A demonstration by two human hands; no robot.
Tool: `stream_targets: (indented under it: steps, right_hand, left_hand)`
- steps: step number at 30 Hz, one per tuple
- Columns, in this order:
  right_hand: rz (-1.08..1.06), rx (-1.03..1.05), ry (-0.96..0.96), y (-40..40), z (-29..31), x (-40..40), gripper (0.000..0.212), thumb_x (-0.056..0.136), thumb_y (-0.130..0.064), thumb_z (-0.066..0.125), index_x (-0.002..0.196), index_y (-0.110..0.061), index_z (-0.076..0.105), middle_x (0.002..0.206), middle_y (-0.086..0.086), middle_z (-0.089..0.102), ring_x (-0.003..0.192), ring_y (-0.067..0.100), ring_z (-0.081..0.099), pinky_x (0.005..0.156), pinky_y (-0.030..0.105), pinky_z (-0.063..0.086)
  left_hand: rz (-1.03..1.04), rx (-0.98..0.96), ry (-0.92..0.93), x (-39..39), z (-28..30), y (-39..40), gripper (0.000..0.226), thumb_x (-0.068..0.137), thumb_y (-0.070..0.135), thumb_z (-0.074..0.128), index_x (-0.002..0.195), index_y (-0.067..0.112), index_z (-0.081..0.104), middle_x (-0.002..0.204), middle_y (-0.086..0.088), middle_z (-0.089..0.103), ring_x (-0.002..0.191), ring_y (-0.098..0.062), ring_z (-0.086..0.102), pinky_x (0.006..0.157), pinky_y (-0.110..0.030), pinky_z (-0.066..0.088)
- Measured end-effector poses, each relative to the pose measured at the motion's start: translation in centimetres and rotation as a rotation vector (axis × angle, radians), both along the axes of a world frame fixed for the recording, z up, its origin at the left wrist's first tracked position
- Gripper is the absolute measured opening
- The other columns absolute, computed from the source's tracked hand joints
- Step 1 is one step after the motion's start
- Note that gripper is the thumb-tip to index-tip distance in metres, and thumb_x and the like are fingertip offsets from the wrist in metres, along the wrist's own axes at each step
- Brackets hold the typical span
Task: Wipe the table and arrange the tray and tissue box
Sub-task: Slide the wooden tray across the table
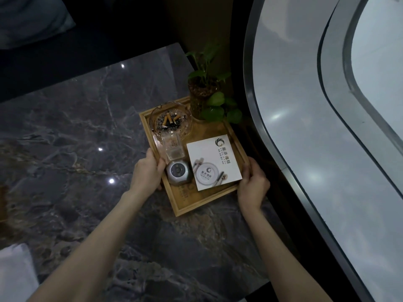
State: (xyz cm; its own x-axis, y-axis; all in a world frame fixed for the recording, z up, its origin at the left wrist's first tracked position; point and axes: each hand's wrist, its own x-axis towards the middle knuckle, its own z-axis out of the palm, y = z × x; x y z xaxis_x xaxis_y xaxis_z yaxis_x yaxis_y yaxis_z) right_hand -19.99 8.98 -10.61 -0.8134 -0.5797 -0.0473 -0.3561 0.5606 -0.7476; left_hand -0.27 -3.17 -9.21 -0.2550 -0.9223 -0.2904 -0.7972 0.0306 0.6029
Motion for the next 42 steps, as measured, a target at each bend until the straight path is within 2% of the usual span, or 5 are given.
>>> stream_targets:
  steps: [14,19,27,38,42]
  right_hand:
    - [0.125,-0.106,0.206,0.4,0.6,0.4,0.024,0.085,0.001,0.058,0.107,0.007,0.064,0.089,0.031,0.066,0.078,0.039,0.065,0.072,0.018,0.039]
    - [0.172,-0.116,0.263,0.1,2.1,2.2,0.024,0.087,0.000,0.059,0.110,0.005,0.064,0.089,0.028,0.067,0.078,0.035,0.064,0.074,0.021,0.041]
    - [0.288,-0.166,0.305,-0.7,3.4,7.8,0.024,0.086,-0.003,0.057,0.106,0.006,0.065,0.084,0.026,0.068,0.074,0.036,0.065,0.070,0.027,0.044]
    - [0.313,-0.170,0.270,1.6,2.4,18.2,0.028,0.081,-0.006,0.054,0.102,0.008,0.066,0.091,0.026,0.071,0.082,0.038,0.067,0.076,0.029,0.042]
    - [0.271,-0.149,0.226,2.9,1.7,20.9,0.031,0.082,-0.009,0.052,0.104,0.009,0.065,0.091,0.029,0.069,0.083,0.040,0.066,0.076,0.027,0.038]
  left_hand:
    - [0.005,-0.060,0.102,2.1,1.2,1.0,0.019,0.092,0.016,0.046,0.106,0.003,0.047,0.066,-0.009,0.060,0.054,-0.026,0.060,0.055,-0.047,0.055]
    - [0.033,-0.168,0.143,4.4,2.4,1.5,0.016,0.091,0.013,0.049,0.101,0.001,0.049,0.056,0.008,0.050,0.048,-0.008,0.051,0.047,-0.019,0.040]
    - [0.147,-0.259,0.104,11.2,3.8,3.2,0.022,0.092,0.015,0.049,0.107,-0.001,0.052,0.055,0.010,0.047,0.046,-0.003,0.045,0.047,-0.015,0.033]
    - [0.206,-0.186,0.037,21.6,2.6,6.3,0.025,0.091,0.016,0.049,0.107,-0.003,0.052,0.076,-0.021,0.065,0.067,-0.035,0.060,0.060,-0.039,0.043]
    - [0.167,-0.178,0.029,23.9,2.0,6.7,0.026,0.091,0.013,0.048,0.110,-0.003,0.051,0.079,-0.022,0.066,0.068,-0.033,0.059,0.058,-0.032,0.036]
